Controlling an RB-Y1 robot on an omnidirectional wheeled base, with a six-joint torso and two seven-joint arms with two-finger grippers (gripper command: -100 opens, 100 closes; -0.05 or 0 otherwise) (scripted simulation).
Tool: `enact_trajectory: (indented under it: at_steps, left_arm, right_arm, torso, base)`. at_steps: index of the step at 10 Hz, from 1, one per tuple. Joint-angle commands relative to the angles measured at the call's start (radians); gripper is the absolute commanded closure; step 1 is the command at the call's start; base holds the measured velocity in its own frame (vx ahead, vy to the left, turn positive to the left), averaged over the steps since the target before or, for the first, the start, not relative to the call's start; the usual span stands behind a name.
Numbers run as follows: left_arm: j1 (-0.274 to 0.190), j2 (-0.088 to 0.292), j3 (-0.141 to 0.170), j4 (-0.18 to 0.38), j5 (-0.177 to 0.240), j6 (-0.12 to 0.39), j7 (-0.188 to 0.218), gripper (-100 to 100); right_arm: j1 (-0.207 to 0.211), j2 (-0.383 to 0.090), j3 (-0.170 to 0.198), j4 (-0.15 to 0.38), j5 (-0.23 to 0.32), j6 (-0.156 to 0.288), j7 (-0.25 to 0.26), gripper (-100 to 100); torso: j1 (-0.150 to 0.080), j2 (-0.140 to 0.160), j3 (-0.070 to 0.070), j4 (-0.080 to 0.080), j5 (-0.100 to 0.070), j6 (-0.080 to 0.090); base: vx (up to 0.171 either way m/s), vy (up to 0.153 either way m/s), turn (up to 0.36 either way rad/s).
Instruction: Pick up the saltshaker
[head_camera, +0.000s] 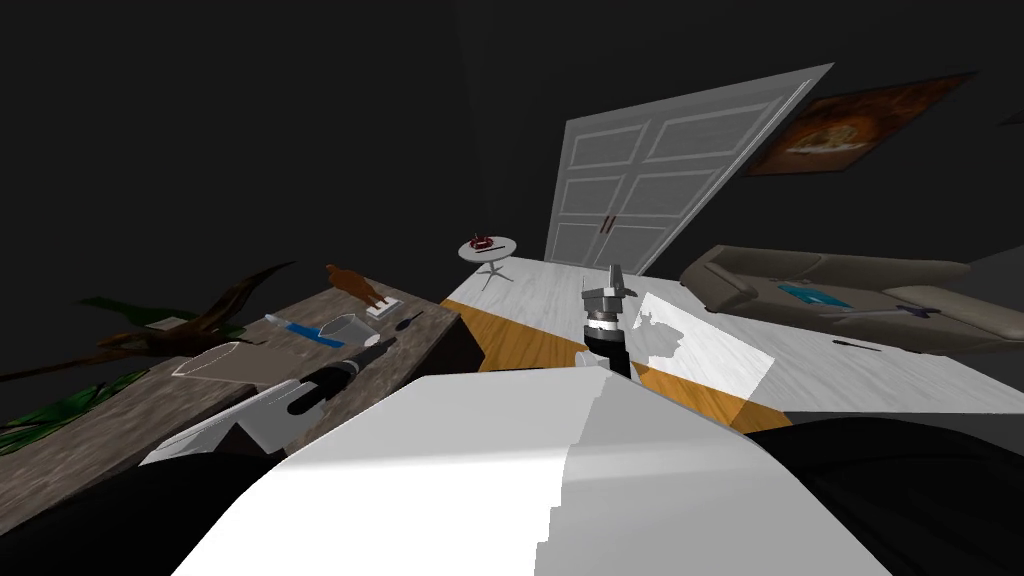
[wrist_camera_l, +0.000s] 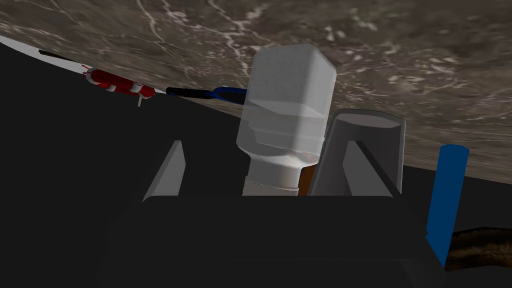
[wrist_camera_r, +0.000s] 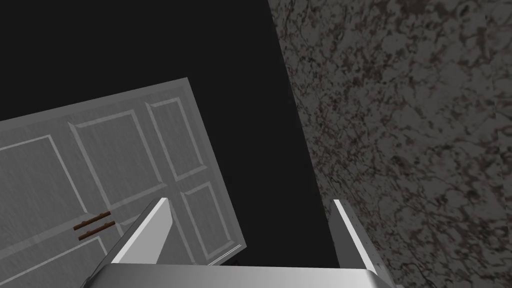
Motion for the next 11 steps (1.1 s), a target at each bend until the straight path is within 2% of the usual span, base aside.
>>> enact_trajectory:
  at_steps: [1, 2, 6, 7, 8, 9, 10, 11]
  left_arm:
    - [0.000, 0.000, 0.000, 0.000, 0.000, 0.000, 0.000, -100]
    - [-0.001, -0.001, -0.001, 0.002, 0.000, -0.001, -0.002, 100]
    - [-0.006, -0.002, 0.006, 0.001, 0.000, -0.001, 0.000, 100]
    - [-0.006, -0.002, 0.006, 0.001, 0.000, -0.001, 0.000, 0]
    - [0.020, 0.019, 0.013, -0.031, 0.004, 0.010, 0.008, 100]
    - [0.029, 0.033, 0.018, -0.046, 0.007, 0.015, 0.014, 100]
    - [0.024, 0.023, 0.016, -0.039, 0.004, 0.013, 0.009, 100]
    - [0.025, 0.025, 0.017, -0.041, 0.005, 0.015, 0.010, 0]
  right_arm:
    - [0.000, 0.000, 0.000, 0.000, 0.000, 0.000, 0.000, 0]
    - [0.000, 0.000, 0.000, 0.000, 0.000, 0.000, 0.000, 0]
    - [0.000, 0.000, 0.000, 0.000, 0.000, 0.000, 0.000, 0]
    - [0.000, 0.000, 0.000, 0.000, 0.000, 0.000, 0.000, 0]
    - [0.000, 0.000, 0.000, 0.000, 0.000, 0.000, 0.000, 0]
    - [0.000, 0.000, 0.000, 0.000, 0.000, 0.000, 0.000, 0]
    - [0.000, 0.000, 0.000, 0.000, 0.000, 0.000, 0.000, 0]
    - [0.000, 0.000, 0.000, 0.000, 0.000, 0.000, 0.000, 0]
  torso:
    - [0.000, 0.000, 0.000, 0.000, 0.000, 0.000]
    - [-0.001, 0.001, 0.001, 0.000, 0.000, 0.000]
    - [-0.001, -0.001, -0.003, -0.005, 0.001, 0.000]
    - [-0.001, -0.001, -0.003, -0.005, 0.001, 0.001]
    - [0.000, -0.001, -0.003, -0.005, 0.001, 0.001]
    - [-0.001, 0.001, -0.002, -0.004, 0.001, -0.001]
    - [-0.002, 0.003, -0.001, -0.004, 0.001, 0.000]
    - [-0.001, 0.001, -0.001, -0.004, 0.001, 0.000]
  base:
    - [0.029, 0.017, -0.021]
    - [0.000, 0.000, 0.000]
    - [0.002, 0.001, 0.001]
    - [0.000, 0.000, 0.000]
    - [-0.032, -0.010, 0.092]
    - [-0.055, -0.018, 0.108]
    - [-0.025, -0.009, 0.022]
    - [0.000, 0.000, 0.000]
